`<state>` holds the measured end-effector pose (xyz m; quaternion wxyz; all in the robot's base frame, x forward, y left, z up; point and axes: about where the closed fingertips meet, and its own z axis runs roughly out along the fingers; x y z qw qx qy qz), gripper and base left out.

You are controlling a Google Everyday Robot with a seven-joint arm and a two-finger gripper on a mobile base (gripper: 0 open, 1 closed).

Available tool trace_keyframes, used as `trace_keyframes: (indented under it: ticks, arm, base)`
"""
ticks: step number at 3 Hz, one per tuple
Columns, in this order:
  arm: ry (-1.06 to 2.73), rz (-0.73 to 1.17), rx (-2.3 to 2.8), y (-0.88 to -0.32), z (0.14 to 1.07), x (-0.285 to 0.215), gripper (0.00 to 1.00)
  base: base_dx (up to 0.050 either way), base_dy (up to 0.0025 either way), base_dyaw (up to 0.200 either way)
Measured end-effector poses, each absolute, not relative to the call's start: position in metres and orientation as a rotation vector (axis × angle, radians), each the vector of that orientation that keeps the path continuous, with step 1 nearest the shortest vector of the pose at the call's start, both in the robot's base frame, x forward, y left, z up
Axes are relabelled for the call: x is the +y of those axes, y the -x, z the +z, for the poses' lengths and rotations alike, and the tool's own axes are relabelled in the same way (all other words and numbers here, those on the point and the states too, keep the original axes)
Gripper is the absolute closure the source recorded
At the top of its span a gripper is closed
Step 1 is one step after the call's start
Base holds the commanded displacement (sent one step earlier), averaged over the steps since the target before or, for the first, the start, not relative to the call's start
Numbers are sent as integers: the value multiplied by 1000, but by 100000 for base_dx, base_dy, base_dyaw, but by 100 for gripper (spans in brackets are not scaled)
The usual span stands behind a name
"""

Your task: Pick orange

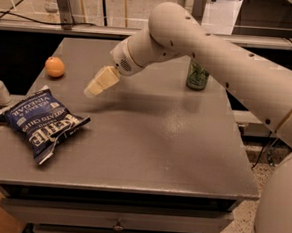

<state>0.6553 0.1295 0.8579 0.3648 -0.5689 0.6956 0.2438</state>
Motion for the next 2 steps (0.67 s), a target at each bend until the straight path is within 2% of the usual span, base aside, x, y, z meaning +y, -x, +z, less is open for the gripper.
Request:
trace_keyframes:
  ticks: [2]
  arm:
    - [1405, 649, 1735, -666, 863, 142, 0]
  base:
    - [0, 0, 0]
